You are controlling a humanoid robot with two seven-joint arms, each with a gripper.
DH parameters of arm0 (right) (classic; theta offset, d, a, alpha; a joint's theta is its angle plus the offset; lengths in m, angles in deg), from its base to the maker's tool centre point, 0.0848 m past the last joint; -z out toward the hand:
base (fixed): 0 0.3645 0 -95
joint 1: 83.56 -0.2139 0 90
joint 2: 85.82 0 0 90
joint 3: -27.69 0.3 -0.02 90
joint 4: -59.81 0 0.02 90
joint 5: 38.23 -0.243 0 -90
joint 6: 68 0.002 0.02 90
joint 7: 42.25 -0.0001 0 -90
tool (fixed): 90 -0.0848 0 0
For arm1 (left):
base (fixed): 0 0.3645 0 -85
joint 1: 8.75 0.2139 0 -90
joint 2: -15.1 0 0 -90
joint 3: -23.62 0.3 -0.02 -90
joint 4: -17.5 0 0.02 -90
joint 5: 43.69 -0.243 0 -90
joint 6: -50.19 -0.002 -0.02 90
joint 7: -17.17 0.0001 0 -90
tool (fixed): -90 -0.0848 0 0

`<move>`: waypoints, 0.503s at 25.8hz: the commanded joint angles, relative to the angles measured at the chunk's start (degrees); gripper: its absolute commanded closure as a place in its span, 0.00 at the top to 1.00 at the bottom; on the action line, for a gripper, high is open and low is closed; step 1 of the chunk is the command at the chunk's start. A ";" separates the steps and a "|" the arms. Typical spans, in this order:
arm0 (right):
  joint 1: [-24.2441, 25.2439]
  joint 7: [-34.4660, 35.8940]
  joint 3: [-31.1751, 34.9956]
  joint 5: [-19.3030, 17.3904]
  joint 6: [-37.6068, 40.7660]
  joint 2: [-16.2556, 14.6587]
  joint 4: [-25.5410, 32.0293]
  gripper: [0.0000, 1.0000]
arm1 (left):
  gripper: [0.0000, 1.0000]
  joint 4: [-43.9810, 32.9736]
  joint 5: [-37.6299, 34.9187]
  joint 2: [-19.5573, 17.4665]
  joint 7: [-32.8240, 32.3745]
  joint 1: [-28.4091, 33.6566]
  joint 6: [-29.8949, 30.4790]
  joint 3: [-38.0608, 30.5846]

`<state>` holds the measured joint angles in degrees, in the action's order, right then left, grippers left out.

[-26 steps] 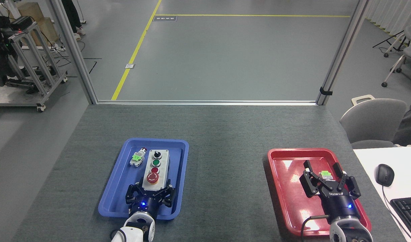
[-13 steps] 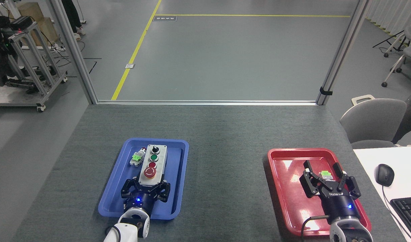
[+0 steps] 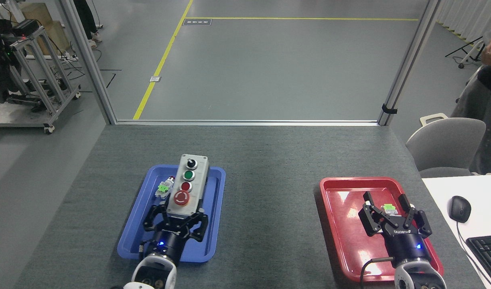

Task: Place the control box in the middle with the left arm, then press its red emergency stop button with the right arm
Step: 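Lift the control box with the left gripper and carry it toward the table middle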

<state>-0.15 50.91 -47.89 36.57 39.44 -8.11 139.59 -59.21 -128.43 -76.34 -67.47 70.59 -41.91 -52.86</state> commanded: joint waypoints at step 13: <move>-0.27 -0.08 0.08 0.00 0.22 -0.45 -0.85 0.99 | 0.00 20.64 0.46 9.44 -3.78 -12.10 -6.07 20.14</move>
<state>-0.40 50.88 -47.80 36.57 39.60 -8.45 138.83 -43.29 -128.27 -67.10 -71.34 60.78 -46.49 -37.00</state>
